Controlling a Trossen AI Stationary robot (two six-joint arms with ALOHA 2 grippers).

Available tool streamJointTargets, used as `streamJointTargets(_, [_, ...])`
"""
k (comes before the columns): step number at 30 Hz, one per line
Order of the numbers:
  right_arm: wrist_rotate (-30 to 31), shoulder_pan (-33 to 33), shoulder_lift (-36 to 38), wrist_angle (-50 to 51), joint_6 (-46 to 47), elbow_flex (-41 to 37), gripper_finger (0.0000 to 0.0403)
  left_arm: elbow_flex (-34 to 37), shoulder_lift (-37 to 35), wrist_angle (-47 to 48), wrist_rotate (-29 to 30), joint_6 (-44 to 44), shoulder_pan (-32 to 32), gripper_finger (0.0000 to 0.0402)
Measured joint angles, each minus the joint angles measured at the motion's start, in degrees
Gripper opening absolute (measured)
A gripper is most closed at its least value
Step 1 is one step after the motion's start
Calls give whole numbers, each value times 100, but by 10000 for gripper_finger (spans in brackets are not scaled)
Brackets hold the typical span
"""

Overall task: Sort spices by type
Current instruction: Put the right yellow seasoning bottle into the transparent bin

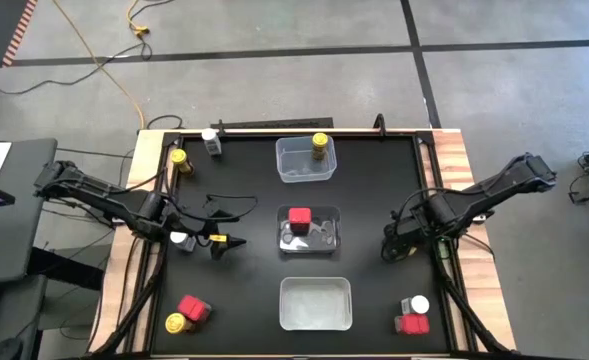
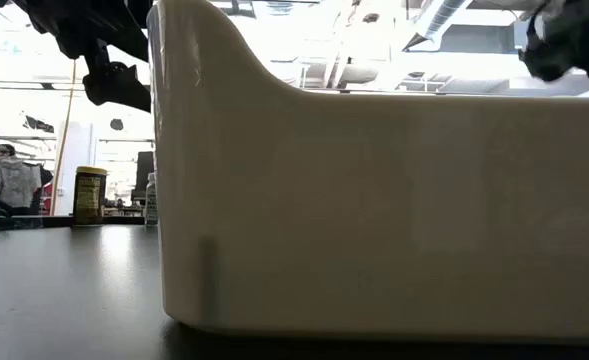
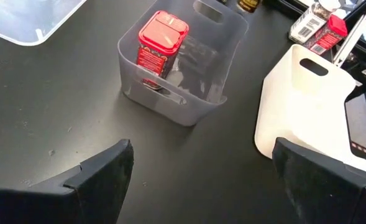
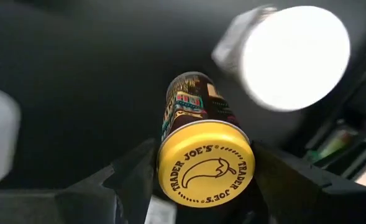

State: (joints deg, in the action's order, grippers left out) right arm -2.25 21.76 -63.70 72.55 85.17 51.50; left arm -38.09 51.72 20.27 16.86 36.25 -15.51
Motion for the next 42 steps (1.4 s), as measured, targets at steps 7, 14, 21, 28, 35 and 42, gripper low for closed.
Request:
streamJointTargets(7, [1,77,-9,372,-240,1069,280,0,0,-1,-2,0,0,369])
streamJointTargets(14, [698,-95,-9,906,-765,2104,280,0,0,-9,-2,83,0,369])
streamJointTargets(21, [1142,-1161,-7,703,-2298,2672,280,0,0,-17,-2,138,0,369])
streamJointTargets(28, [529,-2785,-60,-35,-4323,2704,280,0,0,-20,-2,144,0,368])
streamJointTargets(35, [313,-3409,-197,223,-4891,2702,280,0,0,-20,-2,151,1,368])
streamJointTargets(42, [425,-3744,-424,138,-5348,2699,281,0,0,-2,43,151,0,368])
